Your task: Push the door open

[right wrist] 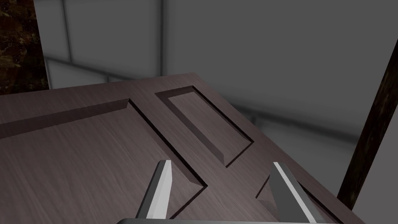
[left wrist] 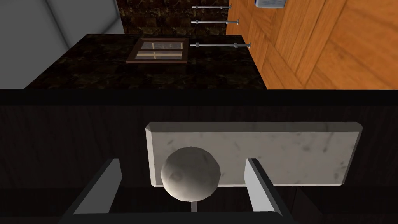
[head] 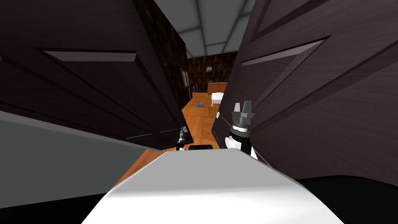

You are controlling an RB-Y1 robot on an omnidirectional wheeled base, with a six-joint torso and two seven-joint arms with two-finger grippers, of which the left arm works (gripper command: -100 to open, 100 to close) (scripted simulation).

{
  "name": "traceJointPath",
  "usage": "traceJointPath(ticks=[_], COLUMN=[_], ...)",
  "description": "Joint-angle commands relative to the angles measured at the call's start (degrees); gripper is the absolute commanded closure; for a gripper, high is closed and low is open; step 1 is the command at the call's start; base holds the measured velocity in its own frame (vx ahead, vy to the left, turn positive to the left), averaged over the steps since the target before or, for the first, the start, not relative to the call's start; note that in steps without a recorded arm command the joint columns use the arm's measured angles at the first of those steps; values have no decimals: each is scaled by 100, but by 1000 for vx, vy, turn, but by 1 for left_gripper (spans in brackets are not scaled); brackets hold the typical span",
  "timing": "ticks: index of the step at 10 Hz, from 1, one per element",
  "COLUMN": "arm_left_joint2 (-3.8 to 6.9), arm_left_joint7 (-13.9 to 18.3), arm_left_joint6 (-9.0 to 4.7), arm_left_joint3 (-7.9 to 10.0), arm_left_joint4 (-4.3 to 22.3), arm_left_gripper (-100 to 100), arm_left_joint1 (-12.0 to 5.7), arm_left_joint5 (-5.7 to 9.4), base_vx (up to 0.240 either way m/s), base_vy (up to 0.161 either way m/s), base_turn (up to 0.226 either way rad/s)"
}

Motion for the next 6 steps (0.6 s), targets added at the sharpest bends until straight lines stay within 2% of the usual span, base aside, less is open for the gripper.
traceJointPath(ticks=[1,2,6], arm_left_joint2=[0,0,0], arm_left_joint7=[0,0,0], arm_left_joint6=[0,0,0], arm_left_joint3=[0,0,0], arm_left_joint4=[0,0,0], arm_left_gripper=[-100,100,100], arm_left_joint1=[0,0,0], arm_left_joint5=[0,0,0], base_vx=[63,-12,-13], base_vy=[16,-5,-3], base_turn=[2,-3,-1])
